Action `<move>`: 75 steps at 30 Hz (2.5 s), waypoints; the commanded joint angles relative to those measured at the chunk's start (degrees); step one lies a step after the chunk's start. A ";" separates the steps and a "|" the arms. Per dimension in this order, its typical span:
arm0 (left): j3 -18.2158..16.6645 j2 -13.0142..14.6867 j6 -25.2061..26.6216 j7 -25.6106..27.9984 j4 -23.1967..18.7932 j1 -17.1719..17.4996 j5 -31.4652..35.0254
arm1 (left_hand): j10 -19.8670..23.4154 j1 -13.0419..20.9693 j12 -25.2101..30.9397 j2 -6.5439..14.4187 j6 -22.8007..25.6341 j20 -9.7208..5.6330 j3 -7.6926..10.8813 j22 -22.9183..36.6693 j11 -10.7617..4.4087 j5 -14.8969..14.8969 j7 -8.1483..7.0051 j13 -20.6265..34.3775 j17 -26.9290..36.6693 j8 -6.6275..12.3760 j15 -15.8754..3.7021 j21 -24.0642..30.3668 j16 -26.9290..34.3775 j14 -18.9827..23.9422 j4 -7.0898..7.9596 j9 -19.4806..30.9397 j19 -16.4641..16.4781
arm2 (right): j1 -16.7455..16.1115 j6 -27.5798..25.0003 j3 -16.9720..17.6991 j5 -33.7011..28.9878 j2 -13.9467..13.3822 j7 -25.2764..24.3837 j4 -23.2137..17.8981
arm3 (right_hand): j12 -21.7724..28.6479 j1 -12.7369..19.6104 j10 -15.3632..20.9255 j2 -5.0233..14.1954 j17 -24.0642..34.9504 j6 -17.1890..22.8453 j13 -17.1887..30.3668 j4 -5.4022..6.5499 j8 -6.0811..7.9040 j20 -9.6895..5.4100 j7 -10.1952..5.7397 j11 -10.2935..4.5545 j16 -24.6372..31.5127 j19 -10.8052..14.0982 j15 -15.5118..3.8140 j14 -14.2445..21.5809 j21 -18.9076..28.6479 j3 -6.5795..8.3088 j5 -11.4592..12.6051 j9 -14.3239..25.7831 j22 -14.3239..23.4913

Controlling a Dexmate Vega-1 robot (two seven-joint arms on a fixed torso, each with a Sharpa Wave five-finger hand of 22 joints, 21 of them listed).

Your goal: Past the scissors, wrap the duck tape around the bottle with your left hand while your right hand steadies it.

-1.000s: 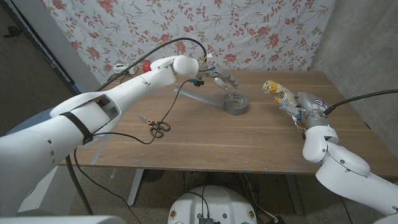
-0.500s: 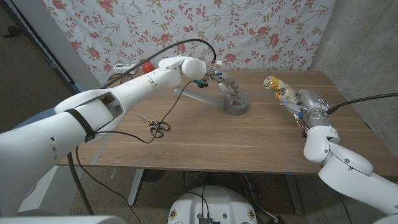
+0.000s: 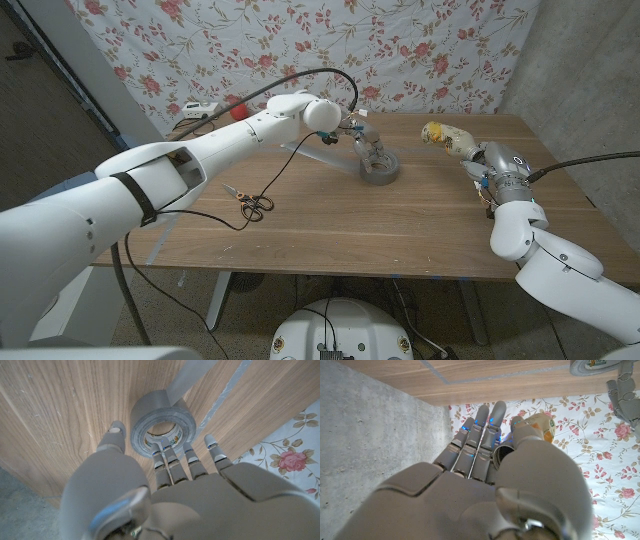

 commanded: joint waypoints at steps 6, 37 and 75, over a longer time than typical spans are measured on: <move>2.82 -0.28 2.23 2.49 -1.19 1.26 9.05 | 1.22 0.77 0.15 0.19 1.62 -0.36 -0.69 0.07 -0.83 0.52 -0.68 0.26 0.05 0.31 -1.22 -0.21 0.69 1.49 -0.05 0.12 1.11 | 1.70 2.39 0.07 1.18 -0.78 0.87 1.68 | 0.43 0.70 -0.03 0.89 0.56 25.10 -0.05 -0.08 -0.24 -0.08 -8.55 0.06 -0.54 0.54 -8.00 0.58 0.52 -0.49 -0.27 0.06 0.09; 3.03 -1.71 1.21 3.37 1.76 0.79 9.61 | 0.29 0.10 -1.26 1.53 0.11 -0.31 -3.04 0.14 0.20 0.11 -0.11 0.72 0.14 -1.94 -1.37 -1.35 0.47 1.67 1.03 0.07 1.28 | 17.66 -12.06 -13.08 8.14 -9.05 18.23 2.66 | 0.27 1.24 -0.55 0.91 1.59 25.50 -0.81 0.06 -1.46 -0.05 -8.82 -0.14 -2.33 -0.56 -7.94 0.07 1.43 -1.12 -0.75 -0.79 0.08; 2.48 -1.15 1.48 3.01 -0.30 1.22 9.35 | 0.69 -0.21 -1.52 1.89 0.39 -0.33 -3.67 0.19 0.32 0.35 -0.09 0.96 0.12 -2.03 -1.46 -1.98 -0.08 2.03 1.23 0.08 1.48 | 49.01 -28.17 -45.49 -4.51 -14.21 57.20 4.48 | -26.39 -10.88 -46.54 -12.12 -1.59 -26.18 -8.65 4.35 -10.45 5.98 -6.17 3.64 -18.47 -10.90 0.85 -24.61 -0.56 -17.02 4.14 -2.88 -1.37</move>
